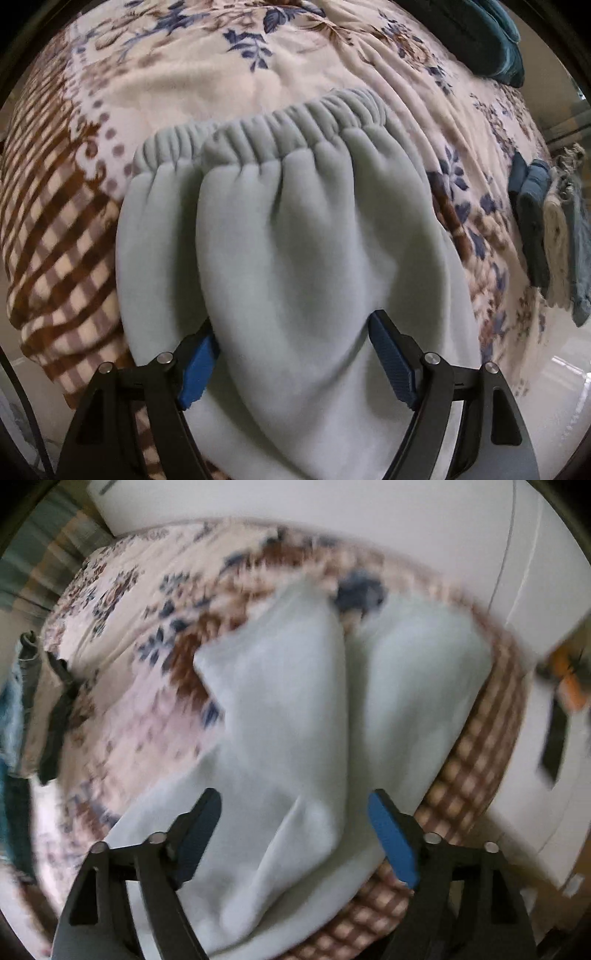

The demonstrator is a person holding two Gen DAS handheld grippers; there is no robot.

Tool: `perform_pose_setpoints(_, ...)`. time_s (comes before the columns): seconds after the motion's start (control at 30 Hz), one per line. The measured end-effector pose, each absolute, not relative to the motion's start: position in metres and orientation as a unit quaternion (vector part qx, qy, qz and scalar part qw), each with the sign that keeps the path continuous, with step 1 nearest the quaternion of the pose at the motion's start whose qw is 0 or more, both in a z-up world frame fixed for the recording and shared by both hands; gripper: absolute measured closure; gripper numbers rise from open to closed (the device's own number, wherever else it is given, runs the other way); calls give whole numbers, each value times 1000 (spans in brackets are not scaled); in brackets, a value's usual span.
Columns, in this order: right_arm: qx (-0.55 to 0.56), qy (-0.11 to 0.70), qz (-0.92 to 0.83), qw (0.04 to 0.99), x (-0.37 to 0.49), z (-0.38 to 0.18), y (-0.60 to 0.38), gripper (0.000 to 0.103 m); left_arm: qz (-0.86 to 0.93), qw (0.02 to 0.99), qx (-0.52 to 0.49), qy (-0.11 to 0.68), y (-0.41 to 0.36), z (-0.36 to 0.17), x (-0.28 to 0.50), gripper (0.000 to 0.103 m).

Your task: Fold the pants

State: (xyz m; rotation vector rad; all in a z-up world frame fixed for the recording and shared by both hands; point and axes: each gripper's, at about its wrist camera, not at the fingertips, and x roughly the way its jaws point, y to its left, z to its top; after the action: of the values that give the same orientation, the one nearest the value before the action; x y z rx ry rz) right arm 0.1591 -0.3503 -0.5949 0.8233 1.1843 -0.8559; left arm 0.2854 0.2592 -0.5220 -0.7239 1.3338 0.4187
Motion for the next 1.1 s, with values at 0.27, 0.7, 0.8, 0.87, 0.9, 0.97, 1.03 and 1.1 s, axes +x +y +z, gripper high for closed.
perform_pose_setpoints(0.27, 94, 711, -347, 604, 264, -687, -362, 48, 189, 706, -283, 621, 253, -540, 297, 26)
perform_pose_setpoints(0.7, 488, 481, -449, 573, 75, -646, -455, 84, 151, 769, -199, 588, 227, -499, 264, 87)
perform_pose_setpoints(0.8, 534, 463, -455, 542, 52, -659, -440, 52, 143, 754, -239, 595, 242, -508, 254, 82)
perform_pose_setpoints(0.87, 566, 439, -448, 534, 39, -660, -425, 41, 131, 748, -279, 588, 253, -512, 257, 75)
perform_pose_setpoints(0.9, 584, 431, -441, 528, 34, -659, -415, 41, 127, 745, -286, 590, 255, -514, 257, 68)
perform_pose_setpoints(0.97, 599, 422, -422, 533, 37, -660, -398, 40, 122, 732, -308, 596, 264, -523, 266, 64)
perform_pose_setpoints(1.03, 600, 440, -395, 539, 46, -666, -377, 40, 125, 717, -322, 605, 269, -532, 273, 63)
perform_pose_setpoints(1.1, 584, 472, -364, 551, 63, -675, -358, 45, 130, 711, -337, 604, 272, -535, 276, 64)
